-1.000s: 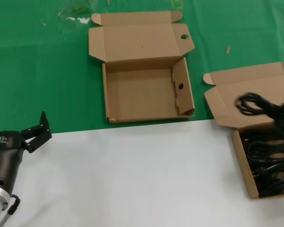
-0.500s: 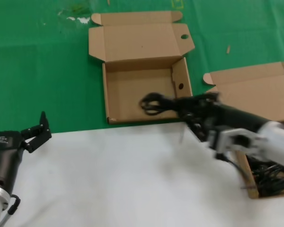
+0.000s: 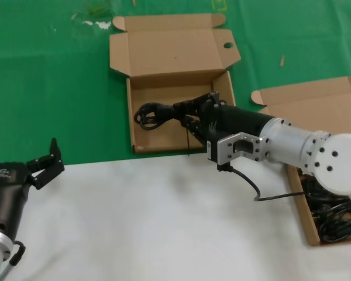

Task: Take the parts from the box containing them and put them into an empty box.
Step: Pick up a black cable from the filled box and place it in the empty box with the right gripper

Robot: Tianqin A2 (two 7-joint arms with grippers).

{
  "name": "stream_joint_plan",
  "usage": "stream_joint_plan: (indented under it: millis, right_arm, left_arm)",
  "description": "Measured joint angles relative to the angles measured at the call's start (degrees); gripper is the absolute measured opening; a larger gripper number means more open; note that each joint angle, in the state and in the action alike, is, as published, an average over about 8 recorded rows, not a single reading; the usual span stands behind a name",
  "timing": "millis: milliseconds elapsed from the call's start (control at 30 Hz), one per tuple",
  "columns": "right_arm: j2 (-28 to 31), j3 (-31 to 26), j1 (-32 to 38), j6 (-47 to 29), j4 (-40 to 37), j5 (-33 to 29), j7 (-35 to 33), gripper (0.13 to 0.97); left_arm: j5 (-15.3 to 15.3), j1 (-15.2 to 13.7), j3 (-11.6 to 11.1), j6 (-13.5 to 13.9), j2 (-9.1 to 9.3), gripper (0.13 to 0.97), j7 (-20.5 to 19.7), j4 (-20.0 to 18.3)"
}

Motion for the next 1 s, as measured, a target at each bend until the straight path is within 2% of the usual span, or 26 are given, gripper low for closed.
stream_joint_plan:
  millis: [333,1000]
  right_arm:
    - [-2.1,-1.6,5.6,1.1,-8.0,0.8,-4.5,0.202]
    - [-2.2,-1.8,6.2,1.3,-8.8,0.6,-4.9,0.206]
  left_arm:
    - [0.0,0.0,0.0,0.0,0.00,0.966,0.0,0.0]
    - [0.0,0.0,0.0,0.0,0.00,0.966,0.0,0.0]
